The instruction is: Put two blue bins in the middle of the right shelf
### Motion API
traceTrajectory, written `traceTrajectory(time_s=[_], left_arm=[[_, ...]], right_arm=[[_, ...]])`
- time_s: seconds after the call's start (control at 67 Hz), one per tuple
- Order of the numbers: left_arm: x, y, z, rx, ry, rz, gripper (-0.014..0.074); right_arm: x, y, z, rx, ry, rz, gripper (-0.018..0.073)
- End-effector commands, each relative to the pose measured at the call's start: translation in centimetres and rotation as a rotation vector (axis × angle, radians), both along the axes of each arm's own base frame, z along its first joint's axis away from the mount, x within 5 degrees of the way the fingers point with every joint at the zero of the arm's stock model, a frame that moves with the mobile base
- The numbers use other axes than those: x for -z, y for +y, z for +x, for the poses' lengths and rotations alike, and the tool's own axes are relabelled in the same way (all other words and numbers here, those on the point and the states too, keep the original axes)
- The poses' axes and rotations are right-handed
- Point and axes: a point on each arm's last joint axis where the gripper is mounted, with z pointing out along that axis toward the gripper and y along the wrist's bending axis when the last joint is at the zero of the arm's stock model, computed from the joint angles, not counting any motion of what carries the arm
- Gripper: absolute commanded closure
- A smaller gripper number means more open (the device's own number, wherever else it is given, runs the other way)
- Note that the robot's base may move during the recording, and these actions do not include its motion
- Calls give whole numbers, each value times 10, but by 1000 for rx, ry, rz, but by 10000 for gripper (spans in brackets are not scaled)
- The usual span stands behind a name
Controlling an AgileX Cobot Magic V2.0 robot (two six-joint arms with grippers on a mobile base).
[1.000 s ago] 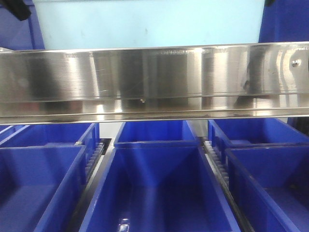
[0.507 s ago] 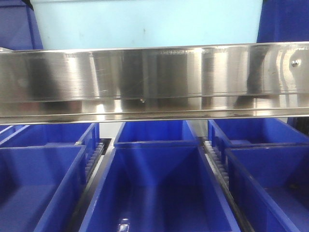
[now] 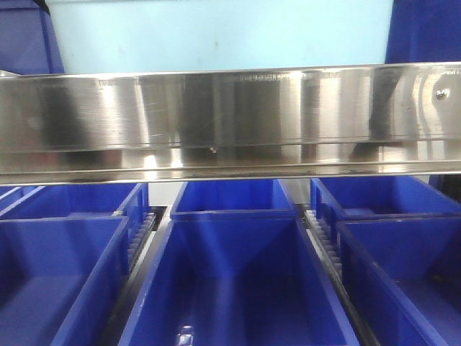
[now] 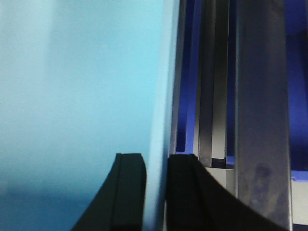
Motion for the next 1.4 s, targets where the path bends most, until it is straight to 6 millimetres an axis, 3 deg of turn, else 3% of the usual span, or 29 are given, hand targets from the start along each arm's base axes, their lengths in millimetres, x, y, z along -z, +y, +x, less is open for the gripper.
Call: traceTrajectory(time_s=[0.0, 0.328, 0.552, 0.746, 1.388], left_arm=[[-33, -19, -12, 61, -38, -226, 707], [-100, -16, -24, 85, -253, -312, 707], [-130, -12, -32, 87, -372, -356, 707], [-132, -12, -32, 85, -383, -353, 707], [-133, -10, -30, 71, -409, -339, 707]], right_arm=[[-21, 9, -5, -15, -119, 116, 721], [-69, 2, -18, 7, -388, 222, 721], [-105, -1, -24, 9, -531, 278, 721], [-124, -3, -28, 9, -603, 305, 721], [-124, -3, -28, 9, -605, 306, 721]])
